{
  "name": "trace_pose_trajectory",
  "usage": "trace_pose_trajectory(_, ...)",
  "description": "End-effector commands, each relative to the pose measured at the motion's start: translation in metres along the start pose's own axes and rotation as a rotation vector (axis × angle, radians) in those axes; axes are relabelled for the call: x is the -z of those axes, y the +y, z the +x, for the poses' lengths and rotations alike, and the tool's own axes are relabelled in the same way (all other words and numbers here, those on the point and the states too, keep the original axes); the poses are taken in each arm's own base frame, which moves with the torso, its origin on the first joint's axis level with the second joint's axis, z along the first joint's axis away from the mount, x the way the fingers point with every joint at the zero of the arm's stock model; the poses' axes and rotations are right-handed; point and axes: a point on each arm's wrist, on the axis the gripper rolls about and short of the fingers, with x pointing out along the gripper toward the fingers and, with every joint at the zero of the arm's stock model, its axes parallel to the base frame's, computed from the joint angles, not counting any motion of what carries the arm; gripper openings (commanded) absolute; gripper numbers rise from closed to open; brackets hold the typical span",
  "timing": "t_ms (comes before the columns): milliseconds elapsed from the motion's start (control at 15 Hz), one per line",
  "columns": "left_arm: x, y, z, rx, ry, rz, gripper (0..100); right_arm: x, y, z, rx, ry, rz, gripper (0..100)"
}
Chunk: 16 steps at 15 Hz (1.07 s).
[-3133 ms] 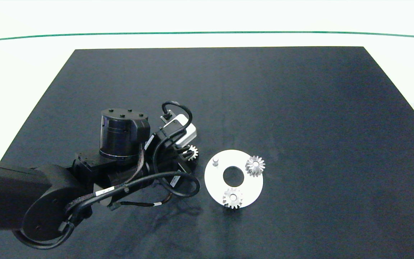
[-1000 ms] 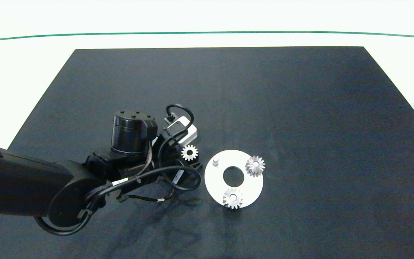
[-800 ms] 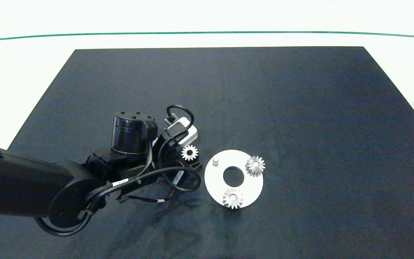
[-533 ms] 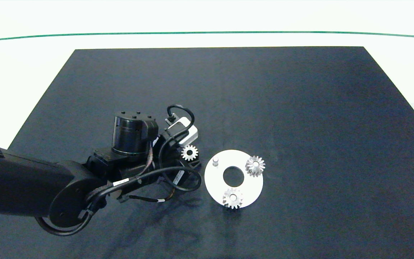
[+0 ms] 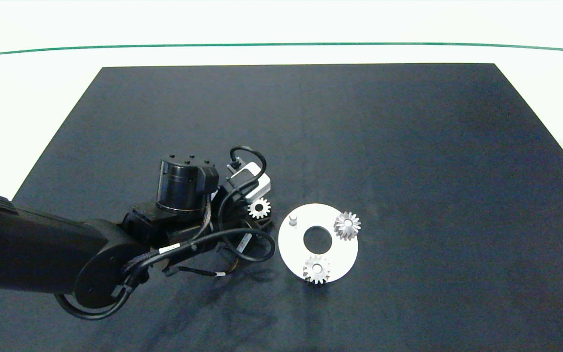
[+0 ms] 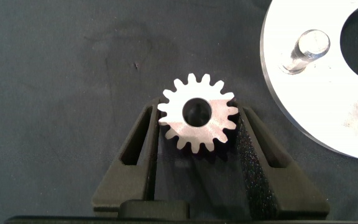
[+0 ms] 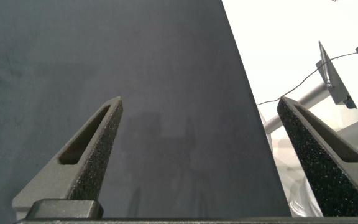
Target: Install three planetary gears onto the carrier pins
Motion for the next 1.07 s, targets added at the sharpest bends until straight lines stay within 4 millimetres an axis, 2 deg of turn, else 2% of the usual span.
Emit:
trace_pose_trajectory(67, 0.0, 0.0, 0.001, -0.001, 0.0, 0.002, 35, 0.0, 0.0, 0.001, 0.0, 0.007, -0.004, 100)
trace_pose_trajectory(800, -0.001, 0.002, -0.003, -0.007, -0.005, -0.001, 13, 0.001, 0.0, 0.0, 0.004, 0.004, -0.003, 100)
trace_pose_trajectory(1067, -0.009, 0.006, -0.019, -0.008, -0.01, -0.003, 13, 0.001, 0.0, 0.0, 0.004, 0.004, -0.003, 100)
